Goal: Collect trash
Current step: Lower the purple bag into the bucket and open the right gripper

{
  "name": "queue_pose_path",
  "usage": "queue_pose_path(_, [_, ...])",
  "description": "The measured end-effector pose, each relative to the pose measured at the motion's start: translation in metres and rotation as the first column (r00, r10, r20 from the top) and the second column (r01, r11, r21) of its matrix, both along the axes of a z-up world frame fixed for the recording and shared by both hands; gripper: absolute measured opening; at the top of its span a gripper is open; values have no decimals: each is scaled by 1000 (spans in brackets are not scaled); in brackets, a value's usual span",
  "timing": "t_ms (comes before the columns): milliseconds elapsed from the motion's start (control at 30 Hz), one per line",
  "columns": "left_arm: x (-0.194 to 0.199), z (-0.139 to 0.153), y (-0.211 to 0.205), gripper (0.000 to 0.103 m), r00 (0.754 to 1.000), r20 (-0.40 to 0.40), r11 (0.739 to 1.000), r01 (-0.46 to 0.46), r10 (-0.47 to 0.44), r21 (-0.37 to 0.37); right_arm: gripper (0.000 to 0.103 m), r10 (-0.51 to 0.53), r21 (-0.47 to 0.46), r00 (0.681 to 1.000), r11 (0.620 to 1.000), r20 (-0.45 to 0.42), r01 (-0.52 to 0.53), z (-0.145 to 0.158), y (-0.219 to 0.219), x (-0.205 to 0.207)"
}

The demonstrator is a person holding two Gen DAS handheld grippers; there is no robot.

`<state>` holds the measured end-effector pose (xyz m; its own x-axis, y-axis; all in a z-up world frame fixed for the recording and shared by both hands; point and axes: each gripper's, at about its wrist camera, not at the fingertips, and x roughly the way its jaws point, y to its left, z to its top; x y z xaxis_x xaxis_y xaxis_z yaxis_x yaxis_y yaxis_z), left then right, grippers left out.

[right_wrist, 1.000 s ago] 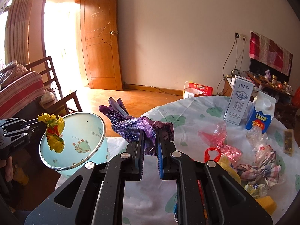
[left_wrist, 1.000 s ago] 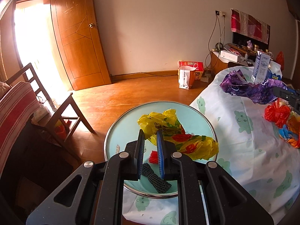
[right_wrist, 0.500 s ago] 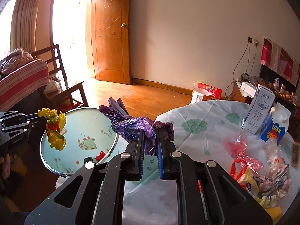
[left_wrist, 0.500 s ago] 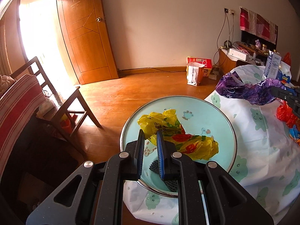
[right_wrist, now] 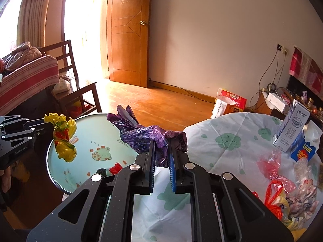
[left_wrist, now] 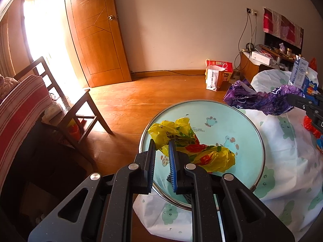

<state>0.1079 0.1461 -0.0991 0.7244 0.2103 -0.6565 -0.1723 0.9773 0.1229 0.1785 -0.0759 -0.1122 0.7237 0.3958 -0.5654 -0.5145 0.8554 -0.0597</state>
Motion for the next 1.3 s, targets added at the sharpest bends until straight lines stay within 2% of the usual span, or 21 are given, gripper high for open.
queue_pose_path(800, [1,-5,-2,13,1000,-15,1000,8,-8,-3,13,41,-17,999,999,-5,-42,-2,17,-4])
queue_pose_path(900, [1,-5,-6,16,1000,-16,1000,26,-26,-10,17,63,-20,998,998,-27,-64,-4,22,-2])
queue_pose_path(933, [2,-6,-7,28,999,-19,999,32,-32,-10,22,75,-22,997,997,-34,-76,-6,24,-2])
queue_pose_path(1000, [-1,-6,-9,41,999,-9,999,37,-37,-10,36,75,-23,997,997,-28,-75,-7,25,-4])
queue_pose_path(1100, [-1,-6,-13,55,999,-6,999,42,-42,-7,37,65,-16,997,998,-34,-66,-8,21,-6])
queue_pose_path(1200, [-2,-9,-20,61,998,-7,998,55,-55,-16,43,32,-11,999,999,-26,-32,-5,10,-11])
queue_pose_path(1300, [-2,-15,-34,66,997,-21,997,80,-80,-22,44,-11,4,1000,1000,-23,11,0,-13,-18])
